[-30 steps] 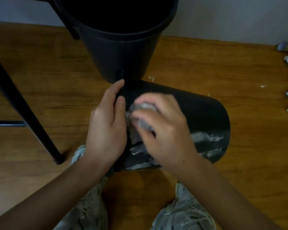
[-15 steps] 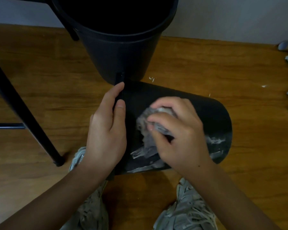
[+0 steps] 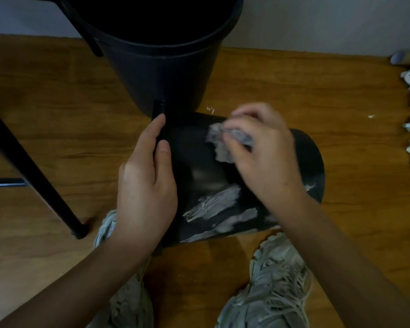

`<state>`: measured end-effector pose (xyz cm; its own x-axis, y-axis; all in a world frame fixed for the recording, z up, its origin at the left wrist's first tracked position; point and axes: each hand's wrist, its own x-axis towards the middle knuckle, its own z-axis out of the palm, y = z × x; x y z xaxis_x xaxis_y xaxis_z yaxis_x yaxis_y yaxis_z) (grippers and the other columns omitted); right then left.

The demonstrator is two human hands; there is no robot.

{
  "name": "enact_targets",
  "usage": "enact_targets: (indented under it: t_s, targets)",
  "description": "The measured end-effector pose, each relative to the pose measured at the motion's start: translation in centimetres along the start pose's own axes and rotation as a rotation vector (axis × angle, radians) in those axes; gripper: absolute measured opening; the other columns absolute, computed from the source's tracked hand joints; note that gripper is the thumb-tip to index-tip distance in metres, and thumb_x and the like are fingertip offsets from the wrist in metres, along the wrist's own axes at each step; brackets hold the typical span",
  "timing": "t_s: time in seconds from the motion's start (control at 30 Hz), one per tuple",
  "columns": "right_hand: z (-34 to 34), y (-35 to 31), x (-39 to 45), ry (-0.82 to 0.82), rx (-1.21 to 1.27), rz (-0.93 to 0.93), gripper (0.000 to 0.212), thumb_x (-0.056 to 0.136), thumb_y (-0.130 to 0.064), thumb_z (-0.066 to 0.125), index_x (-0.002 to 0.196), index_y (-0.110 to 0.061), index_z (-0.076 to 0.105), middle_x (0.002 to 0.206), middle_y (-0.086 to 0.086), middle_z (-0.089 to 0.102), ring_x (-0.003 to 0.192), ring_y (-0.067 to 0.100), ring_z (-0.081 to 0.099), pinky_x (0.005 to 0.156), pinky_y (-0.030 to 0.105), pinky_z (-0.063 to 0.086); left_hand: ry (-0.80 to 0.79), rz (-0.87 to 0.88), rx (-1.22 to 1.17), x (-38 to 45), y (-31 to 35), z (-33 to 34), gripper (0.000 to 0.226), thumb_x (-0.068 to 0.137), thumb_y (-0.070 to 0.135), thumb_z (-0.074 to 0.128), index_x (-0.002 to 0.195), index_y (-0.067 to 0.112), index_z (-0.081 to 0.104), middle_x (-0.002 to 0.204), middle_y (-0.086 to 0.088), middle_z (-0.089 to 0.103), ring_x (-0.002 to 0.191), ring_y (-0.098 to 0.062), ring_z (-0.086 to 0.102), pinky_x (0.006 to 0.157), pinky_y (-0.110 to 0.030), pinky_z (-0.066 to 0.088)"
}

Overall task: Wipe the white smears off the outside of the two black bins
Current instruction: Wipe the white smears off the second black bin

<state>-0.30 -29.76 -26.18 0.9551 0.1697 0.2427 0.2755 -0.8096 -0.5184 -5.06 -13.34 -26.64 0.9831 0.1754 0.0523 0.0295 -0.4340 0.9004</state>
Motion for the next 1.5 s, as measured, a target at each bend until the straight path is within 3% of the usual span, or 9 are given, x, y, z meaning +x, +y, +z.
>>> enact_targets:
  t_s: [0.13, 0.27, 0.43, 0.67, 0.77, 0.93, 1.2, 1.37, 1.5]
  targets:
    - [-3.1, 4.4, -1.9, 0.024, -0.105, 0.257, 0.014, 0.09, -0.018, 0.062, 0.102, -0.015, 0.069, 0.112, -0.002, 0.052, 0.11, 0.016, 0.051, 0.087, 0.016, 0.033, -0.004, -0.033, 0.01, 1.0, 1.1, -0.1, 0.038, 0.103, 0.013, 0.038, 0.14, 0.01, 0.044, 0.077, 0.018, 0.058, 0.069, -0.006, 0.06, 0.056, -0.013, 0.046]
    - [-4.3, 6.9, -3.0, 0.122, -0.125, 0.332, 0.012, 0.09, -0.014, 0.066, 0.099, -0.008, 0.071, 0.11, 0.006, 0.058, 0.105, 0.022, 0.055, 0.088, 0.033, 0.043, 0.001, -0.093, 0.019, 2.2, 1.1, -0.9, 0.038, 0.103, 0.016, 0.039, 0.139, 0.011, 0.047, 0.115, 0.014, 0.059, 0.099, 0.016, 0.053, 0.081, 0.001, 0.039]
    - [-4.2, 6.9, -4.1, 0.144, -0.084, 0.29, 0.011, 0.087, -0.011, 0.068, 0.097, -0.007, 0.071, 0.108, 0.005, 0.058, 0.103, 0.019, 0.054, 0.088, 0.038, 0.047, 0.027, -0.183, 0.002, 3.6, 0.8, -1.6, 0.034, 0.102, 0.018, 0.041, 0.133, 0.016, 0.054, 0.076, 0.018, 0.053, 0.061, 0.017, 0.052, 0.057, -0.003, 0.041]
    - [-2.5, 6.1, -4.1, 0.219, -0.091, 0.224, 0.011, 0.09, -0.013, 0.064, 0.097, -0.006, 0.07, 0.11, 0.012, 0.059, 0.104, 0.02, 0.05, 0.089, 0.002, 0.027, 0.025, -0.202, -0.005, 3.4, 1.1, -1.5, 0.04, 0.1, 0.034, 0.043, 0.139, 0.025, 0.047, 0.112, 0.022, 0.058, 0.101, 0.009, 0.055, 0.085, -0.014, 0.044]
    - [-2.4, 6.1, -2.9, 0.176, -0.107, 0.258, 0.012, 0.092, -0.014, 0.063, 0.099, -0.008, 0.07, 0.112, 0.012, 0.058, 0.107, 0.024, 0.052, 0.086, 0.004, 0.028, 0.019, -0.134, 0.073, 1.0, 1.2, -1.2, 0.042, 0.101, 0.027, 0.044, 0.142, 0.02, 0.041, 0.088, 0.047, 0.051, 0.083, 0.029, 0.048, 0.071, 0.005, 0.037]
    - [-2.5, 6.3, -2.3, 0.156, -0.12, 0.264, 0.012, 0.092, -0.016, 0.063, 0.1, -0.01, 0.07, 0.113, 0.009, 0.058, 0.106, 0.014, 0.045, 0.082, 0.005, 0.027, 0.051, -0.125, 0.087, -0.2, 0.9, -1.0, 0.043, 0.1, 0.022, 0.047, 0.141, 0.014, 0.042, 0.089, 0.039, 0.044, 0.08, 0.033, 0.045, 0.065, 0.007, 0.034]
    - [-2.2, 6.2, -2.5, 0.167, -0.157, 0.251, 0.014, 0.094, -0.019, 0.061, 0.101, -0.011, 0.069, 0.114, 0.009, 0.057, 0.107, 0.021, 0.05, 0.083, 0.013, 0.028, 0.073, -0.218, 0.044, -4.5, 1.5, -0.9, 0.054, 0.097, 0.026, 0.048, 0.147, 0.029, 0.028, 0.105, 0.052, 0.039, 0.101, 0.018, 0.048, 0.087, -0.022, 0.041]
    - [-2.6, 6.4, -3.1, 0.19, -0.167, 0.274, 0.013, 0.093, -0.018, 0.062, 0.099, -0.01, 0.069, 0.11, 0.011, 0.059, 0.103, 0.024, 0.053, 0.077, 0.008, 0.027, 0.069, -0.118, 0.124, -2.7, 0.9, -0.9, 0.043, 0.101, 0.013, 0.041, 0.144, 0.015, 0.038, 0.085, 0.055, 0.045, 0.079, 0.033, 0.044, 0.07, 0.005, 0.037]
    - [-2.7, 5.9, -3.6, 0.208, -0.127, 0.275, 0.01, 0.091, -0.016, 0.063, 0.096, -0.01, 0.069, 0.108, 0.011, 0.059, 0.1, 0.022, 0.051, 0.078, 0.008, 0.028, 0.022, -0.076, 0.144, 0.6, 0.3, -1.5, 0.04, 0.103, 0.019, 0.039, 0.143, 0.018, 0.042, 0.072, 0.054, 0.047, 0.064, 0.028, 0.046, 0.06, 0.004, 0.035]
